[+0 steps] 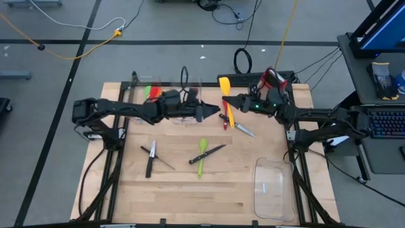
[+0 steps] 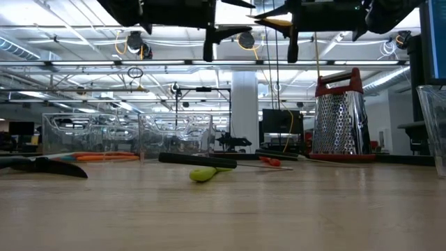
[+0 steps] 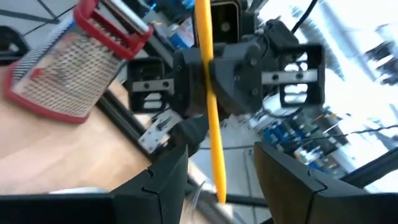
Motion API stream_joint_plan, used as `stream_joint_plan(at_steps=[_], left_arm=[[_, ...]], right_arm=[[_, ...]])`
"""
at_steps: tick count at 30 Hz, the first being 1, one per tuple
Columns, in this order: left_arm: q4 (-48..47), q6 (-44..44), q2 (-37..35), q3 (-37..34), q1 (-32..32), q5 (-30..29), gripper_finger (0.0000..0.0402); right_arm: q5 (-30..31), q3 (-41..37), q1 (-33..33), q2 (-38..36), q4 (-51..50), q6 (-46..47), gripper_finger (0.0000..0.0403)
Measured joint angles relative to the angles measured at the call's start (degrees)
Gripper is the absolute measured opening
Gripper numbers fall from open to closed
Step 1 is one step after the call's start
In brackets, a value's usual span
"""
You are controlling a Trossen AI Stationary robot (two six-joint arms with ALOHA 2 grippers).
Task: Pick & Place Kitchen Items
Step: Put the yellow spatula into the left trans parent bin
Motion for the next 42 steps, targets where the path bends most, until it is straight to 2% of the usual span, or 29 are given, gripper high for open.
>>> stream_joint_plan(at_steps=[5,14,18,28,32,38,42], left_arm=[[5.8,-2.5,3.5,0.0,-1.3,-1.4,0.0189],[7.5,-3.9,5.8,0.0,-3.3,-7.2,0.0189],[7.6,-3.9,5.9,0.0,-3.8,-9.6,0.0189],[5.8,-4.1,5.9,0.0,-4.0,-10.5,0.0184],[5.2,-3.7,5.9,0.0,-4.1,-10.5,0.0138],[5.5,-0.8,5.9,0.1,-4.0,-9.7,0.0018],[5.2,-0.9,5.8,0.1,-3.8,-7.8,0.0016]], right_arm=[[0.0,0.0,1.3,0.0,0.0,0.0,0.0010],[1.8,0.0,1.7,1.3,1.1,0.0,0.0010],[1.7,0.1,2.5,4.4,5.6,0.6,0.0010],[-1.1,0.0,3.5,11.3,14.3,4.3,0.0010],[-1.0,0.0,3.6,11.3,14.1,3.7,0.0012],[-0.1,0.0,3.6,11.3,13.8,2.1,0.0013],[-1.7,0.0,3.6,11.3,13.6,0.0,0.0026]])
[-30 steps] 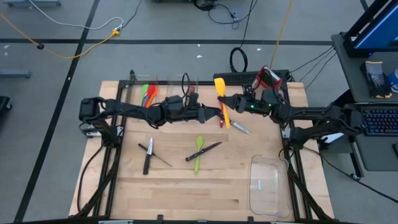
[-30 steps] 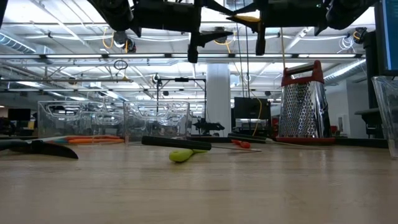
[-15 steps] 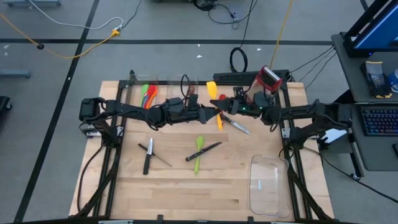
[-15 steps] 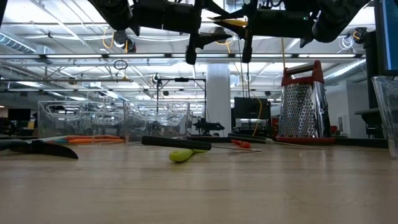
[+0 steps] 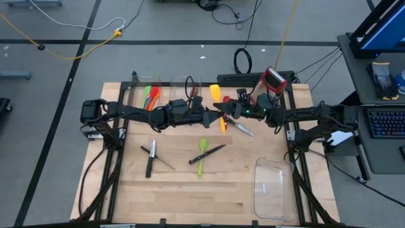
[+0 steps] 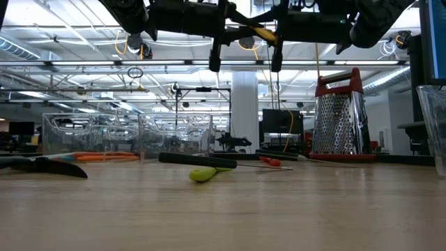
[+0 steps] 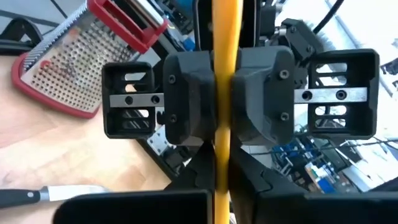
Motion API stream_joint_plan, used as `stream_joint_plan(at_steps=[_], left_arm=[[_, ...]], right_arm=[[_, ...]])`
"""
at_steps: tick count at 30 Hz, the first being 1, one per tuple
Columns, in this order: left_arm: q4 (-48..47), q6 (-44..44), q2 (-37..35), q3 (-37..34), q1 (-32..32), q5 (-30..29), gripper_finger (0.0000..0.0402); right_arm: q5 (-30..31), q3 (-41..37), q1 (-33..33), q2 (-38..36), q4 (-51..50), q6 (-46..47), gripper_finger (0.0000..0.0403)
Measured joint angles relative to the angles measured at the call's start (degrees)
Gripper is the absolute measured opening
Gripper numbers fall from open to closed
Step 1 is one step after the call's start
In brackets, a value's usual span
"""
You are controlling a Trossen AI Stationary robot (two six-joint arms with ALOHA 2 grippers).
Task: Pick & Place Kitchen Items
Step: Put the yellow spatula into the left trans parent bin
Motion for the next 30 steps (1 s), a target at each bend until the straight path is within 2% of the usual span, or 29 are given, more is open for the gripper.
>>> stream_joint_plan(at_steps=[6,14,20,30], left_arm=[[-2.6,0.5,0.0,0.0,0.0,1.8,0.0008],[-9.4,0.5,-1.4,0.0,0.0,3.3,0.0006],[-25.0,0.5,-7.0,0.0,0.3,1.3,0.0006],[-55.7,-3.4,-21.6,-0.1,1.2,-12.5,0.0006]], right_arm=[[-6.0,0.0,-1.4,0.0,-1.0,-1.1,0.0057],[-8.1,0.0,-1.7,0.1,-3.2,-1.4,0.0087],[-11.4,0.0,-2.6,0.0,-7.4,-1.8,0.0120],[-16.5,0.0,-4.9,-0.1,-11.2,-1.8,0.0152]])
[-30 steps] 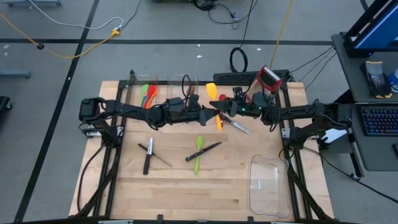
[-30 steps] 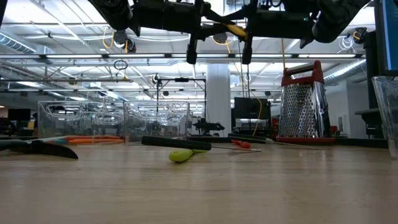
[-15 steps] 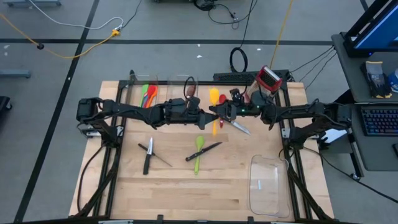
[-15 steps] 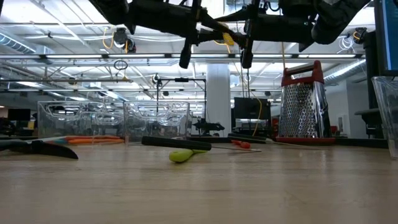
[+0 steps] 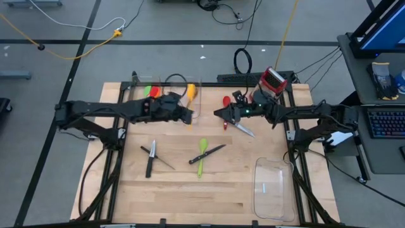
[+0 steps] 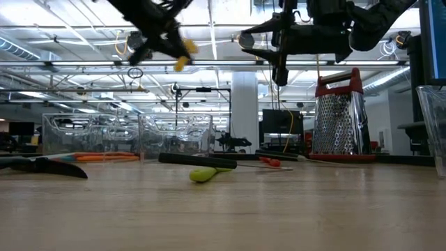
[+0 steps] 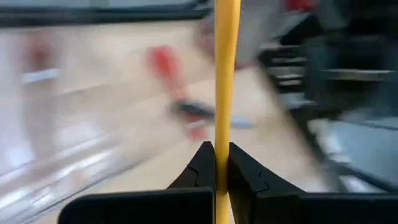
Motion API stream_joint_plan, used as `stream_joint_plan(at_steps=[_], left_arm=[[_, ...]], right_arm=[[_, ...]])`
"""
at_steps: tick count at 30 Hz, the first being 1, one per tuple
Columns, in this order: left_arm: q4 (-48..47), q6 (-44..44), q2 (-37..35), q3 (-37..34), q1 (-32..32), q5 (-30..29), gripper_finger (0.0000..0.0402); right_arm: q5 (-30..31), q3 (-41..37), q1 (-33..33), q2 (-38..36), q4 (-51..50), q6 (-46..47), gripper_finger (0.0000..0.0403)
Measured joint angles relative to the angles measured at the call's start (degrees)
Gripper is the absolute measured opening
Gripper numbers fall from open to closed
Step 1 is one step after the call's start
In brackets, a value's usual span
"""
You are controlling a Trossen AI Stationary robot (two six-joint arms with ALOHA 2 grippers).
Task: Pick & Place Kitchen Items
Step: Put the yellow spatula into the left trans parent bin
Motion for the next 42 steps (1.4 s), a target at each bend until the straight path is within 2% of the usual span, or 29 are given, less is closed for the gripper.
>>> stream_joint_plan(at_steps=[5,11,14,18,23,29,32,37,42], left_arm=[[-11.6,-3.1,-6.3,0.1,2.1,-4.6,0.0006],[-24.1,-5.3,-9.8,0.0,7.6,-7.4,0.0006],[-28.8,-3.9,-10.0,0.0,11.7,-7.2,0.0006],[-30.6,0.8,-9.6,0.0,17.5,-6.8,0.0006],[-34.3,6.9,-8.6,0.0,25.0,-6.0,0.0006],[-36.9,16.5,-5.9,0.0,33.2,-5.9,0.0006],[-36.7,21.9,-3.1,0.0,36.4,-5.4,0.0006],[-37.2,28.8,2.6,0.0,39.2,-3.4,0.0006],[-38.3,32.4,7.0,0.0,40.2,0.1,0.0006]], right_arm=[[-0.1,0.0,-0.8,0.0,-1.1,-1.0,0.0148],[0.0,0.0,-1.2,0.0,-1.7,-3.9,0.0144],[0.2,0.0,-1.4,0.0,-2.1,-6.2,0.0145],[0.5,0.0,-2.3,0.0,-1.6,-10.3,0.0144],[0.8,0.0,-4.1,0.0,-1.6,-14.2,0.0142],[6.3,0.0,-5.6,0.1,-1.6,-15.0,0.0143],[6.7,0.0,-6.3,0.1,-1.6,-15.0,0.0144],[7.1,0.0,-6.9,0.1,-1.8,-15.0,0.0141],[10.3,0.0,-6.9,0.1,-2.1,-15.0,0.0141]])
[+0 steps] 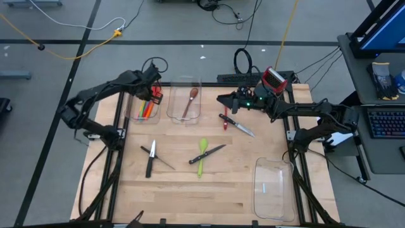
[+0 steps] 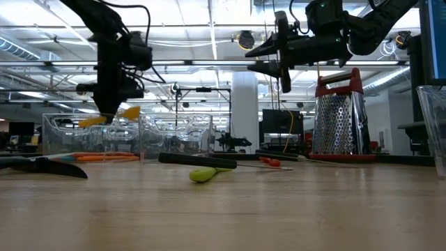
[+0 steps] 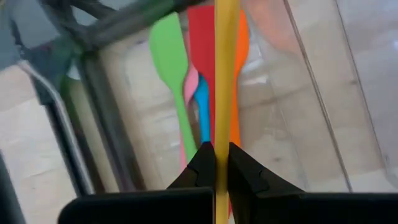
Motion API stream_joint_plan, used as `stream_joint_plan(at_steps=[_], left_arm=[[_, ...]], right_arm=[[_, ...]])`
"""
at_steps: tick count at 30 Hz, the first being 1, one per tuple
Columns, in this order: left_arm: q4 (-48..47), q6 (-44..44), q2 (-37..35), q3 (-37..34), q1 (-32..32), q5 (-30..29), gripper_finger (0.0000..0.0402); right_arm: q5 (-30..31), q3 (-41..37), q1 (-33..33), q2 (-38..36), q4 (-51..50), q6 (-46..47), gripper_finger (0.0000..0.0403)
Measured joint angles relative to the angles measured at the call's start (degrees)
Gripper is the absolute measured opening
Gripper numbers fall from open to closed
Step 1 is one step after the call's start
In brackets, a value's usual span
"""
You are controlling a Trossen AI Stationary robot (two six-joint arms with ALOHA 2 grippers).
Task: Pick & Place Kitchen Items
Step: Put the yellow spatula into the left trans parent bin
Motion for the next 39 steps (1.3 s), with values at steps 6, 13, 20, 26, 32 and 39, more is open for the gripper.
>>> stream_joint_plan(at_steps=[6,13,20,26,32,39], left_arm=[[-3.6,1.0,2.4,0.0,1.3,2.4,0.0006],[-3.1,2.4,2.9,-0.8,4.9,4.1,0.0006],[-2.9,4.5,2.9,-0.8,7.1,5.0,0.0013],[-2.3,5.8,2.9,-0.8,7.6,5.7,0.0014],[0.2,6.0,3.2,-0.8,7.6,6.3,0.0037],[0.5,7.4,6.5,-0.8,7.6,6.3,0.0040]], right_arm=[[0.8,0.0,0.0,0.0,-0.3,0.0,0.0138],[0.9,0.0,0.0,0.0,-0.4,-2.7,0.0137],[0.8,0.0,0.0,0.0,-0.4,-2.6,0.0135],[0.7,0.0,0.0,0.0,-0.4,-2.6,0.0134],[0.7,0.0,0.0,0.0,-0.4,-2.7,0.0133],[0.6,0.0,0.0,0.0,-0.4,-2.7,0.0136]])
